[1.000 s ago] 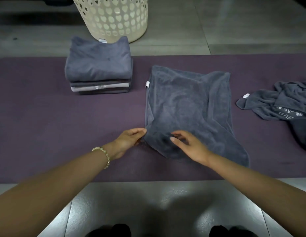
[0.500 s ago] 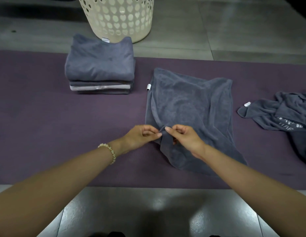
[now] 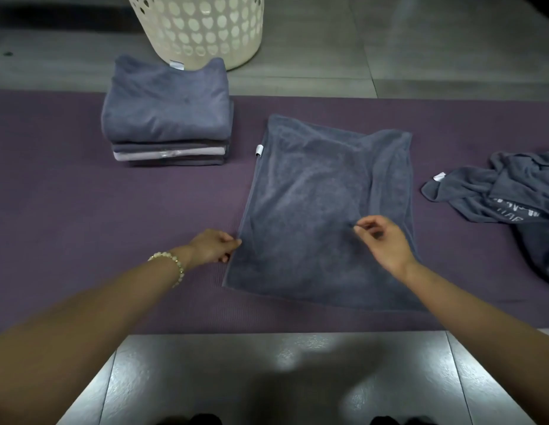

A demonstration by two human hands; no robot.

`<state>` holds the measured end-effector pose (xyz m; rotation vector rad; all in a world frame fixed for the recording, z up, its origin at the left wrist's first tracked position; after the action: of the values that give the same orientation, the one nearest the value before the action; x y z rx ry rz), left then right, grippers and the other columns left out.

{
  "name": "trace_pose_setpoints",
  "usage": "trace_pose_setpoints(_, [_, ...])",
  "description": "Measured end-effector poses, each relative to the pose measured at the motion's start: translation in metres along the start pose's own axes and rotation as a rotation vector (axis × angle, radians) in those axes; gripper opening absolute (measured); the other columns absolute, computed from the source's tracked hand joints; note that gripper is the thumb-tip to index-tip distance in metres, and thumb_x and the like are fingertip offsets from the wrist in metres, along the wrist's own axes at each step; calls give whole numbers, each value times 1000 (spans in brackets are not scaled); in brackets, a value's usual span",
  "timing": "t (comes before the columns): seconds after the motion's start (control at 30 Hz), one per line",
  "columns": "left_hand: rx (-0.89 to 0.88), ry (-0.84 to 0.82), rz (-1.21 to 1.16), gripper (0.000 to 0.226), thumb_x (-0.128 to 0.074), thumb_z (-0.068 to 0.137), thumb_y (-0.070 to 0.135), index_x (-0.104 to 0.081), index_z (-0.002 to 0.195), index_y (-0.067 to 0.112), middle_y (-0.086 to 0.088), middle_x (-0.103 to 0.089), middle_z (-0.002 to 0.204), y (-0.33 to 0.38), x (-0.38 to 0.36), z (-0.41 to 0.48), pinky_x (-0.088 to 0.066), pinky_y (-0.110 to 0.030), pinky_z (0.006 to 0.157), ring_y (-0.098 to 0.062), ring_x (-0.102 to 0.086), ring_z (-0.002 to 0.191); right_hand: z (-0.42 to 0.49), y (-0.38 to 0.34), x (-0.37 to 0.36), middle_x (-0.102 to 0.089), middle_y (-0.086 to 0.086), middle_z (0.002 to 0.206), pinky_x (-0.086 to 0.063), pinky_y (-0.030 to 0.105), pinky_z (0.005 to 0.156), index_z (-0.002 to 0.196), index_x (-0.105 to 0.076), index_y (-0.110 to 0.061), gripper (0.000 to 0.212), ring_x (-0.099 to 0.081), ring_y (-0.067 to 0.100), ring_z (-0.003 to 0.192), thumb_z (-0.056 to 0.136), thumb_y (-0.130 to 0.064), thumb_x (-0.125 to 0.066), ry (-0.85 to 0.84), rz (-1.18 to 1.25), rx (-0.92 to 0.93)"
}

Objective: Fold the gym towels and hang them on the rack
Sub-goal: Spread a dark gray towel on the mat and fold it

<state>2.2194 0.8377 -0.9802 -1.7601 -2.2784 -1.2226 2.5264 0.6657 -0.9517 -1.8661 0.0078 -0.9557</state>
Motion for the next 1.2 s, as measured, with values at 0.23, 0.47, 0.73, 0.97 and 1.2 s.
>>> trace_pose_setpoints(0.23, [4, 160, -324, 18, -62, 92, 27, -62, 88, 9, -8, -60, 82, 32, -1, 34, -47, -25, 64, -19, -55, 69, 19, 38, 50, -49, 10, 131, -37, 33, 107, 128, -54, -12, 56, -48, 23, 123, 79, -29, -76, 103, -91, -178])
trace_pose_setpoints(0.47, [31, 227, -350, 27, -61, 91, 36, -65, 92, 10, -6, -64, 99, 63, 13, 72, -49, -35, 94, -22, -61, 90, 57, 55, 60, -58, 2, 122, -45, 23, 87, 128, -50, -2, 47, -55, 15, 107, 88, -18, -68, 88, 287, -383])
trace_pose_setpoints(0.73, [-31, 269, -533, 85, -68, 60, 67, -61, 122, 9, -7, -64, 122, 76, 34, 168, -47, -44, 100, -25, -61, 112, 134, 61, 68, -49, 3, 136, -35, 30, 108, 142, -37, -4, 63, -45, 19, 129, 91, -29, -63, 136, 492, -468])
trace_pose_setpoints(0.97, [-68, 343, -649, 37, -57, 95, 30, -60, 120, 3, -8, -62, 123, 146, 50, 180, -45, -41, 103, -24, -59, 112, 189, 66, 76, -57, 6, 132, -42, 25, 93, 134, -50, -8, 51, -54, 19, 119, 90, -28, -65, 192, 568, -491])
trace_pose_setpoints(1.2, [-22, 469, -620, 34, -57, 95, 30, -60, 120, 7, -3, -61, 114, 148, 55, 211, -47, -32, 95, -19, -57, 102, 212, 68, 90, -66, 8, 93, -52, 33, 80, 101, -66, -8, 23, -60, 22, 87, 90, -28, -65, 226, 435, -485])
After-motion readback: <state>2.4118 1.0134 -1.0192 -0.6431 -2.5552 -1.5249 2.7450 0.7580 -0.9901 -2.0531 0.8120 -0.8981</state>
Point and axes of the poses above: each hand's wrist, its own z-axis towards the middle knuckle, its own x-axis out of the back of the hand, y = z × x, the point moved 5 cm from there along z, towards the middle knuckle
